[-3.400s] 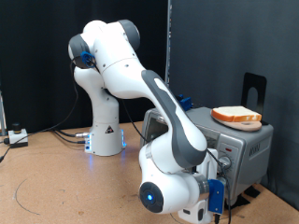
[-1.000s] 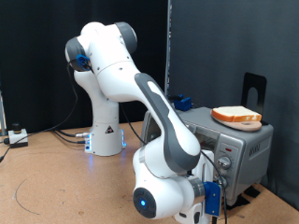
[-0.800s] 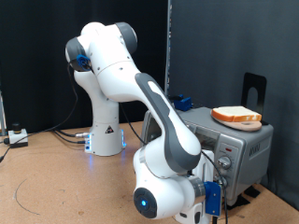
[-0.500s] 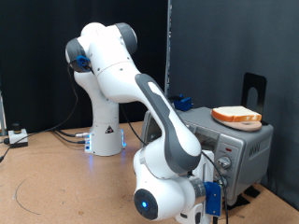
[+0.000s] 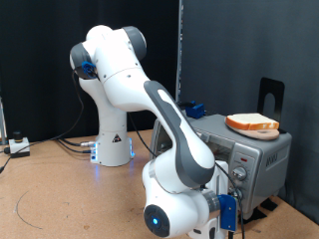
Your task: Make a piece of toast with the oven
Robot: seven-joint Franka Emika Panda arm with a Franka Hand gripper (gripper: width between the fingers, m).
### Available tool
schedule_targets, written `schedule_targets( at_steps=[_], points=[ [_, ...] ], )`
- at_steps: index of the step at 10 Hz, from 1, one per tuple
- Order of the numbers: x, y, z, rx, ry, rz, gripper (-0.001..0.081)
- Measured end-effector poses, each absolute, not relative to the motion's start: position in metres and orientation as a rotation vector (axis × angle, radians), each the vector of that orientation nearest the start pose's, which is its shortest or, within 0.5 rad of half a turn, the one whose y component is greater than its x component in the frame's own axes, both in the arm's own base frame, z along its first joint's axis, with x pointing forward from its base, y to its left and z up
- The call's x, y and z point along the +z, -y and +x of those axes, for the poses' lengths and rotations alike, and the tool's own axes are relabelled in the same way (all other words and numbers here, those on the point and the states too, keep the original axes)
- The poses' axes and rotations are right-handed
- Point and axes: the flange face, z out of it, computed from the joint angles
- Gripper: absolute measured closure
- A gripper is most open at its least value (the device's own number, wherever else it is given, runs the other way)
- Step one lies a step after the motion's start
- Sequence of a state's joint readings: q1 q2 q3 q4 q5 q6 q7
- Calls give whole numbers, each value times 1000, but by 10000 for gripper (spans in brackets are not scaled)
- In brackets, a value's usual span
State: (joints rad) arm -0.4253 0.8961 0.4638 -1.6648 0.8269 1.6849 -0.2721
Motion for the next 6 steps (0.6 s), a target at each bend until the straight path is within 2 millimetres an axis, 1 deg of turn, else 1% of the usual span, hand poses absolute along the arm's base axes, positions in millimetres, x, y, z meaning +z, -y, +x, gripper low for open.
schedule_targets(
  at_steps=[1, 2, 3, 4, 6],
  points=[
    [143, -80, 604, 694, -167, -1821, 562],
    [144, -84, 605, 696, -162, -1821, 562],
    [144, -84, 605, 695, -162, -1820, 402],
    [140, -84, 605, 691, -172, -1826, 402],
    [131, -83, 603, 695, -187, -1819, 60]
  ],
)
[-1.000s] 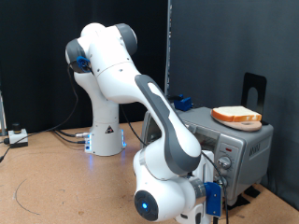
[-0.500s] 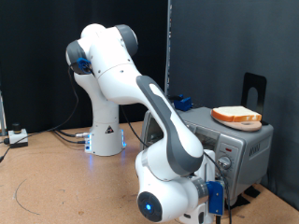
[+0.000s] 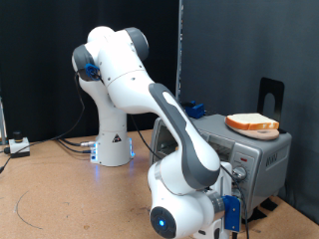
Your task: Make a piece of toast with the oven
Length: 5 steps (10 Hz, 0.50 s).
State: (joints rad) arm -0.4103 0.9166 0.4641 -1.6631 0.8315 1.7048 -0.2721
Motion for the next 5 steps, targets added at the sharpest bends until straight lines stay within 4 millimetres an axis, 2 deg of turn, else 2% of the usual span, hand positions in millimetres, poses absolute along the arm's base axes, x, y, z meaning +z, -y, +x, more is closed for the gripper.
schedule_targets(
  at_steps=[1, 2, 5],
  points=[
    [130, -82, 603, 697, -189, -1818, 60],
    [129, -82, 603, 697, -190, -1817, 16],
    [129, -82, 602, 689, -179, -1815, -1]
  ],
)
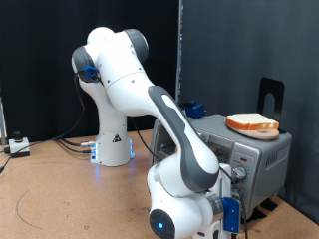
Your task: Make a piece of toast with the oven
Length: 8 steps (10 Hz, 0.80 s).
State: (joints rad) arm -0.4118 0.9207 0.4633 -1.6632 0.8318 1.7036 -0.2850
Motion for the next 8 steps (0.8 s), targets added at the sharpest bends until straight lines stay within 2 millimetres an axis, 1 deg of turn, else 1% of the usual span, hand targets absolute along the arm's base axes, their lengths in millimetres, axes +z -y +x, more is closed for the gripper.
schedule_targets(
  at_steps=[1, 2, 3, 4, 5, 6, 7, 8],
  points=[
    [130, -81, 602, 685, -169, -1808, -1],
    [134, -81, 602, 685, -159, -1795, 114],
    [139, -80, 603, 683, -154, -1785, 114],
    [143, -79, 603, 683, -148, -1776, 250],
    [145, -77, 603, 683, -144, -1772, 250],
    [144, -76, 604, 678, -150, -1777, 434],
    [141, -76, 604, 672, -160, -1782, 569],
    [137, -75, 604, 668, -168, -1785, 569]
  ],
)
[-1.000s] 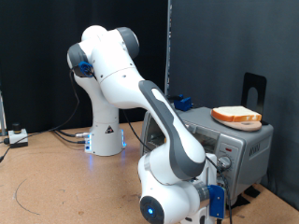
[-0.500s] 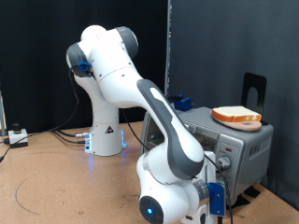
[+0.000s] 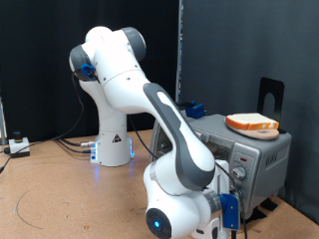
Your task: Make a piece of toast with the oven
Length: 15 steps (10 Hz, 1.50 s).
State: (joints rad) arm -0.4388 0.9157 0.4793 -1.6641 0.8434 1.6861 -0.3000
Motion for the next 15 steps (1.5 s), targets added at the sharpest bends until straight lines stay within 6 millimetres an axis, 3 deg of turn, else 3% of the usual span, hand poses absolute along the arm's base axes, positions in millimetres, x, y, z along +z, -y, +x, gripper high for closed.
schedule_targets(
  at_steps=[1, 4, 8, 15],
  points=[
    [138, -75, 604, 668, -168, -1785, 713],
    [139, -75, 605, 641, -139, -1809, 713],
    [161, -79, 599, 421, -6, -1988, 713],
    [165, -80, 596, 382, 4, -2021, 708]
  ],
)
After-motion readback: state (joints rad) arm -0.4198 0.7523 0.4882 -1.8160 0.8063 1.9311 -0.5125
